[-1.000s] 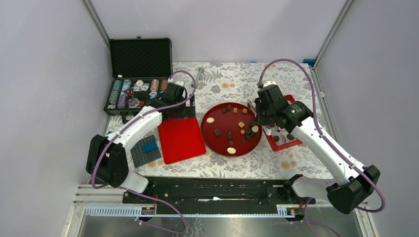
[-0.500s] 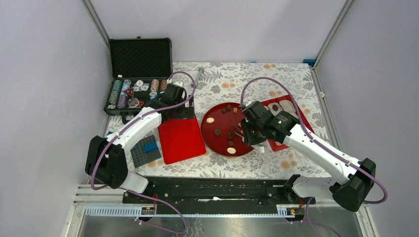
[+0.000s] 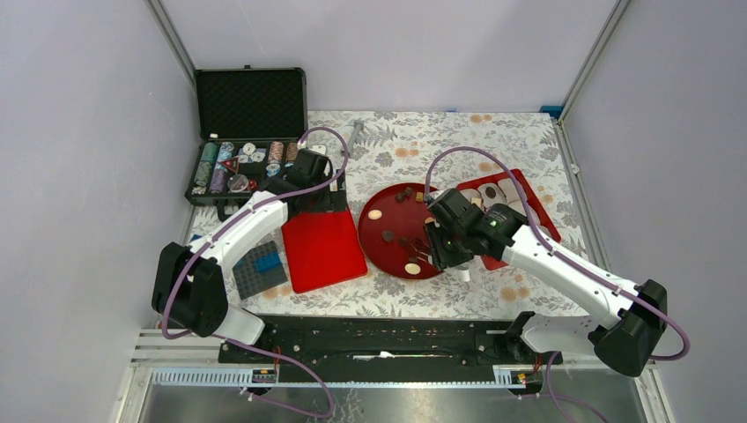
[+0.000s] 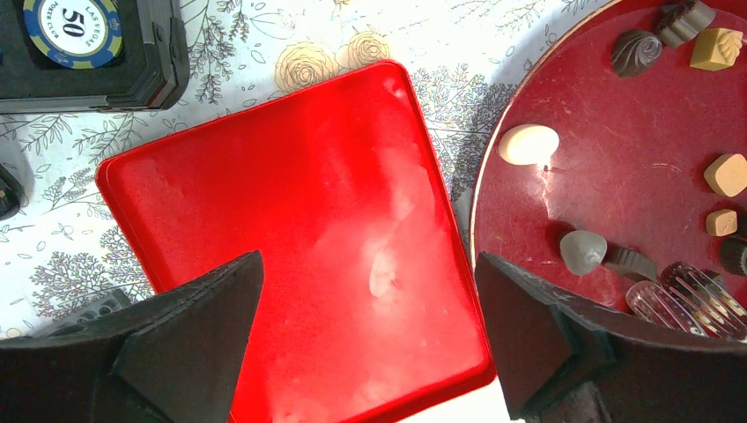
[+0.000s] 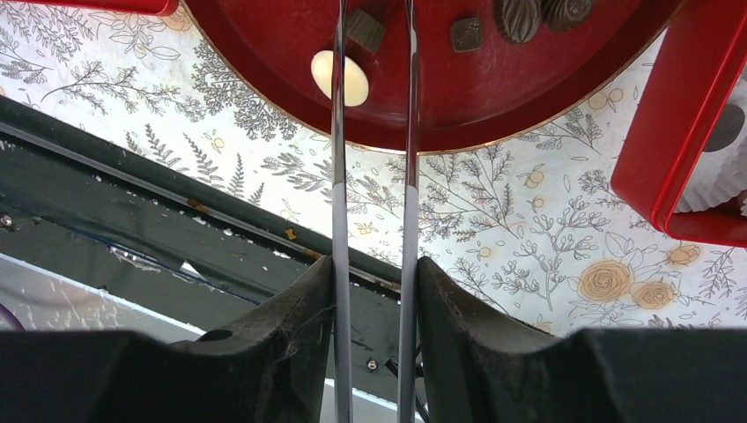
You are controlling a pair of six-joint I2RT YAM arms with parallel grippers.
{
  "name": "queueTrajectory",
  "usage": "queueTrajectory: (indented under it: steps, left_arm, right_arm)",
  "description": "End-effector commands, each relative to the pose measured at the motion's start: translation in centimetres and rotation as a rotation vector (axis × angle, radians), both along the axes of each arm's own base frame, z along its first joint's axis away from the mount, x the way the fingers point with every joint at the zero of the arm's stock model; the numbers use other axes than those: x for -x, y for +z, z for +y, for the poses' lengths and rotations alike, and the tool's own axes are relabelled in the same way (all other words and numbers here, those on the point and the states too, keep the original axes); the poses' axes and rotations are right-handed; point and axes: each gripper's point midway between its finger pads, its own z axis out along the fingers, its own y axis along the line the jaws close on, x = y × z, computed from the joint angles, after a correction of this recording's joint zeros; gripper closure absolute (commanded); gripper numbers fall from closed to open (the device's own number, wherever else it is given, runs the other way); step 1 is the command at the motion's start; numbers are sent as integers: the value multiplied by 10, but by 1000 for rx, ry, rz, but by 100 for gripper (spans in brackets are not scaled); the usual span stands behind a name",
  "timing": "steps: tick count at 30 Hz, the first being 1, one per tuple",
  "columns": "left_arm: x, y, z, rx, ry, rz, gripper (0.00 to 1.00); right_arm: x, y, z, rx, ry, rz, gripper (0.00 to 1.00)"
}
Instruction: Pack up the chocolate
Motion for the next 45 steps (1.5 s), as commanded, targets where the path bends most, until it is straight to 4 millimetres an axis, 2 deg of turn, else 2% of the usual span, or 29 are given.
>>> queueTrajectory:
  steps: [1, 12, 13, 14, 28, 33, 36, 45]
  left_arm:
    - [-8, 10, -1, 16, 9, -49, 1]
    - [-9, 5, -4, 28, -2, -40, 1]
    - [-9, 4, -4, 29, -2, -39, 1]
    - [-8, 4, -5, 31, -2, -40, 1]
    - [-8, 1, -7, 44, -9, -38, 1]
    - [-7, 0, -8, 47, -10, -35, 1]
    - [-8, 0, -8, 50, -11, -35, 1]
    - [-8, 2, -8, 47, -16, -43, 1]
  right_arm:
    - [9, 5, 2, -23, 11, 7, 56]
    - [14, 11, -6, 14, 11, 15, 54]
    - [15, 12, -7, 17, 12, 17, 50]
    - [16, 12, -7, 22, 13, 21, 53]
    - [20, 16, -8, 51, 38, 39, 56]
    - [18, 16, -7, 57, 39, 32, 64]
    - [12, 21, -9, 69, 27, 1, 70]
    - [-21, 50, -16, 101, -53, -173, 74]
